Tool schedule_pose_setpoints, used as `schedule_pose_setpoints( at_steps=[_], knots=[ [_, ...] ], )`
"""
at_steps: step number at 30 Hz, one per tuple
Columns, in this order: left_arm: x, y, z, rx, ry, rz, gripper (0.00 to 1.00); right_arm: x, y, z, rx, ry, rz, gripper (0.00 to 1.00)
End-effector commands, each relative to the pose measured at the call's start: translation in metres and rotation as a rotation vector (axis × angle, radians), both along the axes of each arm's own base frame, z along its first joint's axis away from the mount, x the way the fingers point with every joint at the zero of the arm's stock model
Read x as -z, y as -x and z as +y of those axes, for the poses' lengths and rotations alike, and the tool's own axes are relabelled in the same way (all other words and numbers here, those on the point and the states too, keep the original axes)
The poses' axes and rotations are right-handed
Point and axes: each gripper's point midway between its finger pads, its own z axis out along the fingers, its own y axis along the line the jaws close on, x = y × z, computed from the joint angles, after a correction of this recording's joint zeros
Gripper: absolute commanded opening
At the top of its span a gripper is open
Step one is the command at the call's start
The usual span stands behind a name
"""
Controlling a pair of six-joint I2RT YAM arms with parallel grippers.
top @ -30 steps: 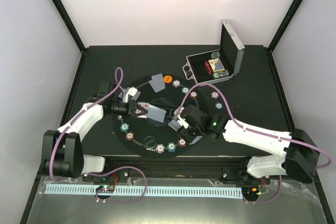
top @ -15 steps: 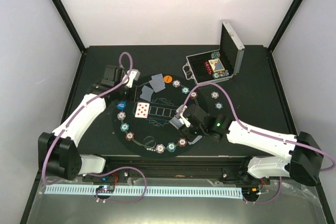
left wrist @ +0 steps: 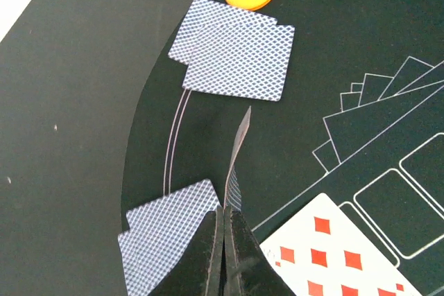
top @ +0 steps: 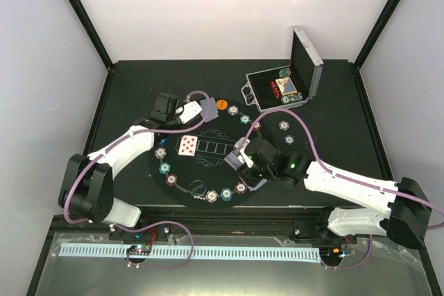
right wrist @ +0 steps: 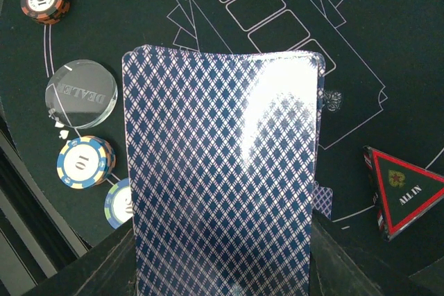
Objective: Distribute texas hold em gaming equipment
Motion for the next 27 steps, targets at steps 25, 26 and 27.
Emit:
schedule_pose_setpoints(
  at_steps=[25,26,27],
  knots=[
    [0.068,0.054,-0.047,0.391,-0.331,-0.108,0.02,-0.02,-0.006,0.0,0.024,-0.078,-0.057,0.55],
    [0.068,0.056,-0.047,0.393,-0.33,-0.101,0.01,-0.02,-0.006,0.0,0.023,-0.081,-0.056,0.55],
    [0.07,0.058,-0.047,0.398,-0.329,-0.094,0.02,-0.02,-0.006,0.0,0.023,-0.082,-0.057,0.55]
  ],
)
